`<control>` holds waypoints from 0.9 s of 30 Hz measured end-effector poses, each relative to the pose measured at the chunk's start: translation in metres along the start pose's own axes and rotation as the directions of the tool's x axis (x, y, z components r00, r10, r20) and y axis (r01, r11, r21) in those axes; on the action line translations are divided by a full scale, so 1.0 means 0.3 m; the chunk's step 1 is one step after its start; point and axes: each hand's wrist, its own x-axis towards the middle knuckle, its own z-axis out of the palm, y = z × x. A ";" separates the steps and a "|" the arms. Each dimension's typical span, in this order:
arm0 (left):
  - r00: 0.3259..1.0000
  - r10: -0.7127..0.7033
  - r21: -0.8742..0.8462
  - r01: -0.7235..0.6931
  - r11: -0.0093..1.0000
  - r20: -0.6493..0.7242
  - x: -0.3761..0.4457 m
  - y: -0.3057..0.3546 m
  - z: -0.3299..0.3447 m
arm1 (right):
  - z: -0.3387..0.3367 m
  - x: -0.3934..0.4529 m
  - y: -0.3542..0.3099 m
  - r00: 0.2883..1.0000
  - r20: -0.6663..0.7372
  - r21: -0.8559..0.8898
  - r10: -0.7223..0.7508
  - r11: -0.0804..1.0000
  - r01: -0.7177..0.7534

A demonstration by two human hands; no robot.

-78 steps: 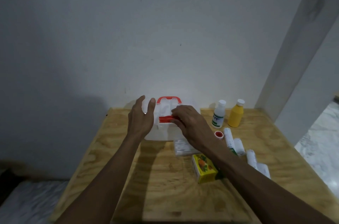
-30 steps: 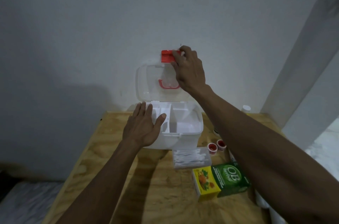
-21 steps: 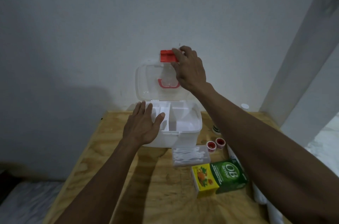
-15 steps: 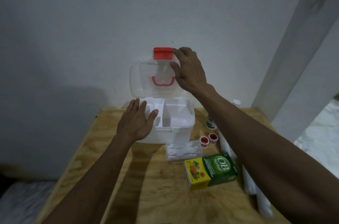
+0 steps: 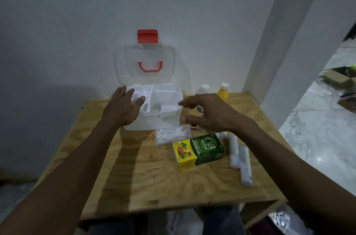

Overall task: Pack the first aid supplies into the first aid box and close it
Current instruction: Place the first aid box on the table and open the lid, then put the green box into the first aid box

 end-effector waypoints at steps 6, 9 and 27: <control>1.000 0.004 0.010 -0.004 1.000 0.004 0.006 -0.009 0.007 | 0.035 -0.142 0.096 0.940 0.322 -0.201 0.114 0.978 -0.050; 1.000 0.002 0.012 -0.002 1.000 0.007 0.011 -0.011 0.008 | 0.041 -0.159 0.130 0.941 0.324 -0.191 0.102 0.981 -0.041; 1.000 0.002 0.026 -0.002 1.000 -0.010 0.009 -0.002 0.008 | 0.034 -0.225 0.167 0.996 0.078 0.194 0.041 0.979 -0.055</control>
